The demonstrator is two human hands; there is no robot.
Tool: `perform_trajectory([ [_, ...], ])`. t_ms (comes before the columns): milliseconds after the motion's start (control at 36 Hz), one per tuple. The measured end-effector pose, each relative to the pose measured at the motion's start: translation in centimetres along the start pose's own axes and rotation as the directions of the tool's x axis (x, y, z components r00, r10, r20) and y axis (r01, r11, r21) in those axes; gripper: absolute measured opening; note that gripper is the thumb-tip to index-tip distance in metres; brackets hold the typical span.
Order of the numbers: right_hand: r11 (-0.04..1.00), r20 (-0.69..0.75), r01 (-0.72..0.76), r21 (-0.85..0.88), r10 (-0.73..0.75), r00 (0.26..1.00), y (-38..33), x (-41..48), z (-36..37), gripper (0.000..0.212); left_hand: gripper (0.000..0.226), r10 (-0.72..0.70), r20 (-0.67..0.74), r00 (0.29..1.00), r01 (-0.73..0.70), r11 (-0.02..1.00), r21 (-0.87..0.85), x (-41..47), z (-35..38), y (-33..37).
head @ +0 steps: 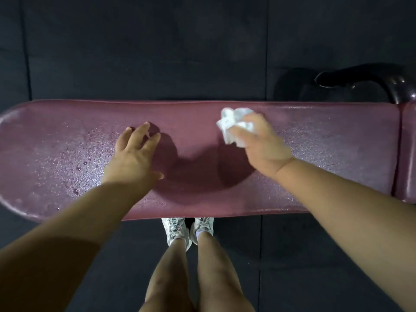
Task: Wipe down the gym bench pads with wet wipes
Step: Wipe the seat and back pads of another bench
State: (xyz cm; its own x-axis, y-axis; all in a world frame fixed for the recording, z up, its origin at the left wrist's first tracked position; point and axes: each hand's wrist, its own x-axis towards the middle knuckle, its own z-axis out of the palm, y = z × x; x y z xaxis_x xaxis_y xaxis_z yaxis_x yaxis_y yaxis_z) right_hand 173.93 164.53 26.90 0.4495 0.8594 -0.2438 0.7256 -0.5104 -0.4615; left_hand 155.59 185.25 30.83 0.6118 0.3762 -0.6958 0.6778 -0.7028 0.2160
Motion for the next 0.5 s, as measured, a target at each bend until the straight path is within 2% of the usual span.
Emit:
perform_trajectory([
  [56,0.974,-0.079,-0.212,-0.074,0.206,0.975,0.2,0.5,-0.9,0.005,0.095,-0.003,0.023,1.000,0.002,0.999,0.040,-0.1,0.3,-0.5],
  [111,0.927,-0.155,-0.372,0.049,0.375,0.914,-0.6,0.7,-0.5,0.029,0.095,-0.005,0.038,0.999,0.003,0.998,0.056,-0.2,0.5,-0.7],
  [167,0.881,-0.253,-0.463,0.096,0.471,0.845,-2.0,1.3,0.9,0.047,0.095,-0.009,0.028,1.000,0.008,0.999,0.031,-0.1,0.4,-0.6],
  [222,0.862,-0.297,-0.469,0.190,0.506,0.810,-4.4,2.2,2.2,0.049,0.096,-0.008,0.017,1.000,0.008,1.000,0.016,0.0,0.3,-0.6],
  [250,0.877,-0.295,-0.441,0.193,0.480,0.826,-5.7,2.5,2.9,0.048,0.096,-0.005,0.015,1.000,0.005,1.000,0.018,0.0,0.3,-0.7],
  [306,0.937,-0.179,-0.327,0.127,0.345,0.921,-7.5,2.6,3.9,0.041,0.097,-0.001,0.013,1.000,0.001,1.000,0.030,0.1,0.3,-0.8],
  [361,0.992,-0.100,-0.113,0.058,0.119,0.988,-8.5,2.4,4.0,0.022,0.097,0.008,0.011,1.000,-0.008,0.999,0.038,0.1,0.4,-0.8],
  [389,0.999,-0.057,-0.009,0.044,0.012,0.998,-8.4,2.2,4.0,0.019,0.097,0.011,0.012,1.000,-0.012,0.999,0.037,0.1,0.4,-0.8],
  [444,0.993,0.037,0.109,0.036,-0.110,0.993,-7.4,2.1,4.0,0.026,0.097,0.010,0.013,1.000,-0.010,0.999,0.031,0.1,0.4,-0.9],
  [500,0.994,0.009,0.084,0.068,-0.084,0.996,-5.8,2.8,3.3,0.022,0.096,0.016,0.014,1.000,-0.017,0.999,0.039,0.1,0.4,-1.0],
])
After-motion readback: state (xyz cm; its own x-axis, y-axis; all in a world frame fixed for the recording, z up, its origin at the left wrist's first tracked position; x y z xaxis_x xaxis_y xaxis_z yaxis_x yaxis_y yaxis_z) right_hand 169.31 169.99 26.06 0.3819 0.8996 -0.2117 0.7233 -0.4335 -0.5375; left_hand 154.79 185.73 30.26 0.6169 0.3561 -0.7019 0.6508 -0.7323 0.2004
